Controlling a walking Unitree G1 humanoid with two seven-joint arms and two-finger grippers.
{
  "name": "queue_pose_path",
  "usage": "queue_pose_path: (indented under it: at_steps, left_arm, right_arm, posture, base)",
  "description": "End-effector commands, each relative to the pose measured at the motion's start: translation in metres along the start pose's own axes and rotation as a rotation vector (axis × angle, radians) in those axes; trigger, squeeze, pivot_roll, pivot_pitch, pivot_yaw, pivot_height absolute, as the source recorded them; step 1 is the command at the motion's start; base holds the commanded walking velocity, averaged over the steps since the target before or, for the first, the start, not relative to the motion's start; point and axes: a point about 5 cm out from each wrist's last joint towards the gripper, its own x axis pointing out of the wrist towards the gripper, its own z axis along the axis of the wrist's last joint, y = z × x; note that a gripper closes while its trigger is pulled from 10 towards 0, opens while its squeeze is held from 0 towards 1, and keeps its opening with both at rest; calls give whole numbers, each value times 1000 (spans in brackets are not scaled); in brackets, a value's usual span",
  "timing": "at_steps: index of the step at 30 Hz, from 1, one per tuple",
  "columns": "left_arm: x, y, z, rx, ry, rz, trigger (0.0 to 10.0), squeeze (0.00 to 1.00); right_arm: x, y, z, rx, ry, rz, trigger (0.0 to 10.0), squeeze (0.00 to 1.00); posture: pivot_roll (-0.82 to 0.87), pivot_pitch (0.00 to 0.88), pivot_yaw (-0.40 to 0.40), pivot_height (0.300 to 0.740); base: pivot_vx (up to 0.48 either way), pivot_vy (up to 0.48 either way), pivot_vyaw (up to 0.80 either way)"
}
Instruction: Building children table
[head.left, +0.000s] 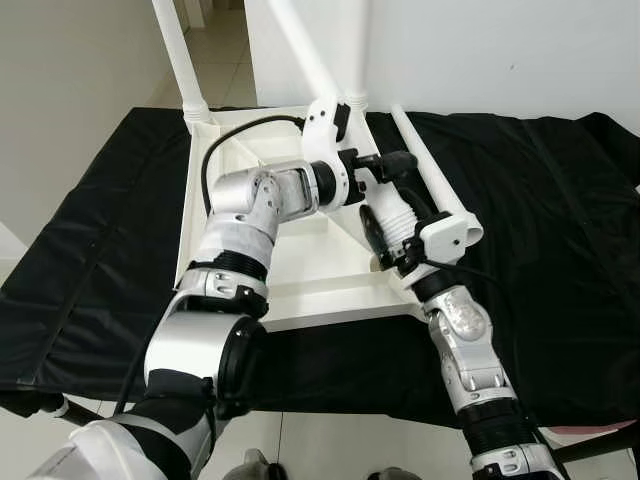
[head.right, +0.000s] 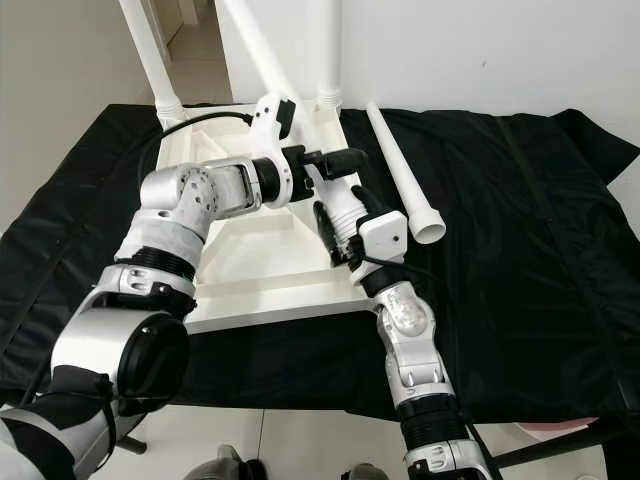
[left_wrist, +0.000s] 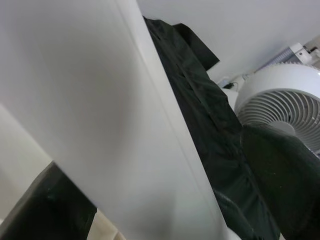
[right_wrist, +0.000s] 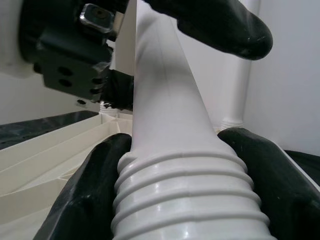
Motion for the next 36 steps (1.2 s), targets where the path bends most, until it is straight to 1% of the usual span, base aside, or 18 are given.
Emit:
queue_pose_path:
  at_steps: [1, 3, 4, 5, 7, 10, 17, 18, 19, 20, 25, 35, 36]
  left_arm:
    - [-1, -3, 14, 19, -42, -2, 10000, 0]
    - [-2, -2, 28, 20, -74, 13, 10000, 0]
    - [-2, -2, 28, 20, -74, 13, 10000, 0]
    - [-2, -3, 33, 23, -84, 14, 10000, 0]
    - [-2, -3, 33, 23, -84, 14, 10000, 0]
    - [-2, -5, 38, 20, -96, 10, 10000, 0]
    - [-3, -2, 42, 11, -107, 15, 10000, 0]
    - [-3, -1, 42, 4, -115, 21, 4588, 0]
    - [-3, -1, 42, 4, -115, 21, 4588, 0]
    - [-4, -1, 43, -3, -121, 23, 0, 0]
    - [-4, 0, 43, -21, -136, 19, 0, 0]
    - [-2, -4, 42, -24, -133, -6, 0, 0]
    - [-1, -5, 42, -20, -128, -9, 0, 0]
  right_arm:
    - [-2, 7, 0, -1, -5, 29, 10000, 0]
    - [-9, 6, -4, -5, 19, 15, 10000, 0]
    - [-9, 6, -4, -5, 19, 15, 10000, 0]
    - [-12, 4, -5, -10, 32, 2, 10000, 0]
    - [-12, 4, -5, -10, 32, 2, 10000, 0]
    - [-20, -4, -8, -23, 54, -32, 10000, 0]
    - [-23, -8, -9, -34, 64, -43, 10000, 0]
    - [-23, -8, -9, -35, 65, -45, 10000, 0]
    - [-23, -8, -9, -35, 65, -45, 10000, 0]
    - [-23, -8, -9, -36, 67, -46, 10000, 0]
    - [-21, -7, -9, -37, 66, -46, 10000, 0]
    - [-19, -5, -8, -43, 63, -42, 10000, 0]
    - [-18, -5, -9, -19, 66, -42, 10000, 0]
  posture:
    - [-167, 24, 92, 740]
    - [-165, 28, 93, 740]
    - [-165, 28, 93, 740]
    - [-165, 28, 93, 740]
    - [-165, 28, 93, 740]
    - [-163, 35, 91, 740]
    - [-167, 37, 94, 740]
    - [-166, 38, 94, 740]
    - [-166, 38, 94, 740]
    - [-165, 37, 94, 740]
    - [-161, 33, 91, 740]
    - [-159, 28, 89, 740]
    - [-158, 26, 88, 740]
  base:
    - [0, 0, 0]
    - [0, 0, 0]
    - [0, 0, 0]
    - [0, 0, 0]
    - [0, 0, 0]
    - [0, 0, 0]
    - [0, 0, 0]
    - [0, 0, 0]
    - [0, 0, 0]
    - [0, 0, 0]
    - [0, 0, 0]
    - [0, 0, 0]
    - [0, 0, 0]
